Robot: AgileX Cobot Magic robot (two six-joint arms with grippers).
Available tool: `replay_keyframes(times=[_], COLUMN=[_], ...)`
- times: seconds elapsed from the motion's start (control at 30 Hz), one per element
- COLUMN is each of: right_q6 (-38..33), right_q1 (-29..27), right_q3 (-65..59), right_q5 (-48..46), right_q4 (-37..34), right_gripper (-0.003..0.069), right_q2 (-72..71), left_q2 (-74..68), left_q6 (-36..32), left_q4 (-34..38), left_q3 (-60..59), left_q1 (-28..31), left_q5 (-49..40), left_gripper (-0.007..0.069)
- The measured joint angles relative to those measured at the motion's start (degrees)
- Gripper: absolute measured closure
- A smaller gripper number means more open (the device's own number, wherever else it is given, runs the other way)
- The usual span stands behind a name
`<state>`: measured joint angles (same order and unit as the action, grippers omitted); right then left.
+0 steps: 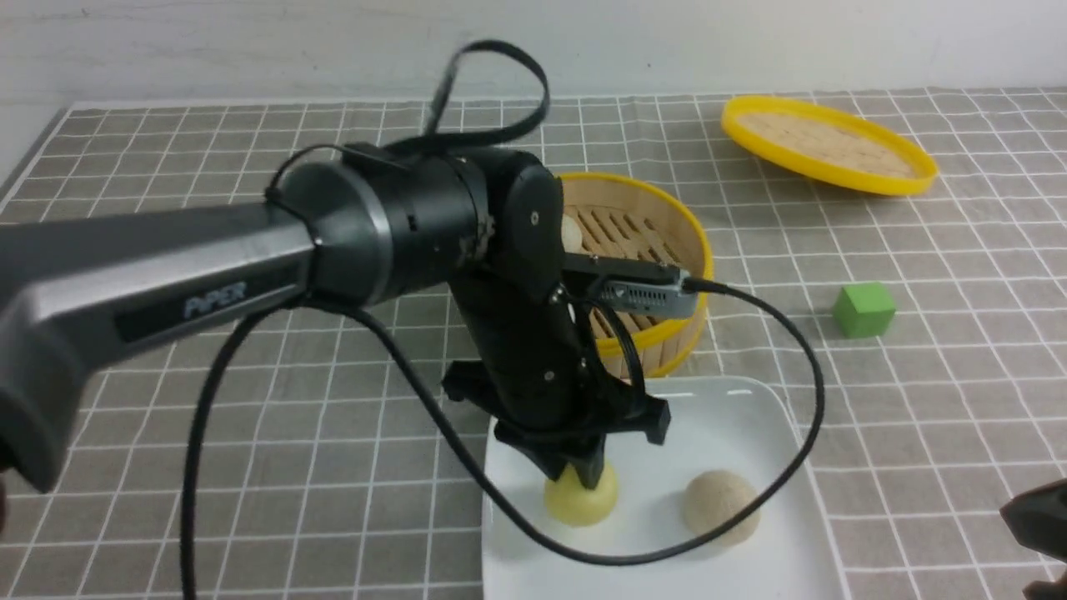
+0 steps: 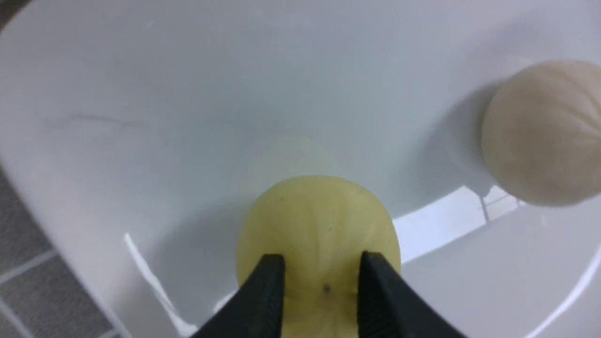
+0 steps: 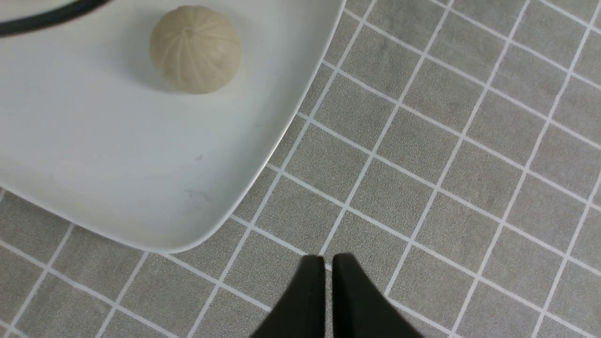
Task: Put the steamed buns into the plate on the grey tablecloth.
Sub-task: 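Carry the bun from the bamboo steamer to the plate with the left gripper, then reach into the bamboo steamer and grasp a bun with the left gripper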
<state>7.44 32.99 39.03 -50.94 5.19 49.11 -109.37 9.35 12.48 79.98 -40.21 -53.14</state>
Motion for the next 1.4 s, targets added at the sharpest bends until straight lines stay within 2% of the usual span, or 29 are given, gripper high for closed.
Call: replay_keyframes(times=[0.03,0.07,0.13,0.23,0.33,0.47,0.57,0.73,0.8,1.07,1.2,1.37,1.4], right_q6=[0.0,0.0,0.0,0.0,0.0,0.0,0.0,0.0,0.0,0.0,0.0,0.0,0.0], right_q1=[0.0,0.0,0.0,0.0,0.0,0.0,0.0,0.0,0.0,0.0,0.0,0.0,0.0], right_q3=[0.0,0.0,0.0,0.0,0.0,0.0,0.0,0.0,0.0,0.0,0.0,0.0,0.0], right_q5=[-0.1,-0.3,-0.4,-0.5,-0.5,-0.5,-0.5,-0.5,-0.5,-0.7,-0.7,-1.3,-1.5], right_q4=[0.0,0.0,0.0,0.0,0.0,0.0,0.0,0.0,0.0,-0.2,-0.2,-0.2,-0.2], right_gripper=[0.061,0.0606,0.0601,0.0598,0.0594,0.0587,0.0581,0.0573,0.0569,0.0559,0.0557,0.055,0.0549], right_q2=[0.0,0.0,0.0,0.0,0.0,0.0,0.0,0.0,0.0,0.0,0.0,0.0,0.0], left_q2=[-0.2,-1.4,-2.2,-2.5,-2.7,-3.4,-5.5,-12.0,-17.8,-28.2,-29.9,-30.4,-30.4], left_q6=[0.1,1.0,2.2,4.0,6.6,11.1,13.3,14.1,14.1,12.6,10.0,7.2,6.8], left_q4=[0.0,-0.1,-0.8,-4.6,-10.2,-17.9,-19.1,-17.0,-13.9,-10.4,-7.8,-4.9,-4.7], left_q3=[0.0,0.0,0.3,4.0,11.3,23.1,31.4,41.1,45.5,51.3,51.6,51.6,51.8], left_q1=[0.0,0.0,0.0,0.0,0.0,0.5,2.5,7.5,10.4,13.6,13.7,13.7,13.7], left_q5=[0.1,0.8,1.1,-1.4,-4.0,-5.5,-6.0,-6.5,-6.7,-3.0,-1.3,-0.7,-1.4], left_gripper=[0.0342,0.0277,0.0197,0.0125,0.0087,0.0076,0.0076,0.0076,0.0076,0.008,0.0132,0.0363,0.0473])
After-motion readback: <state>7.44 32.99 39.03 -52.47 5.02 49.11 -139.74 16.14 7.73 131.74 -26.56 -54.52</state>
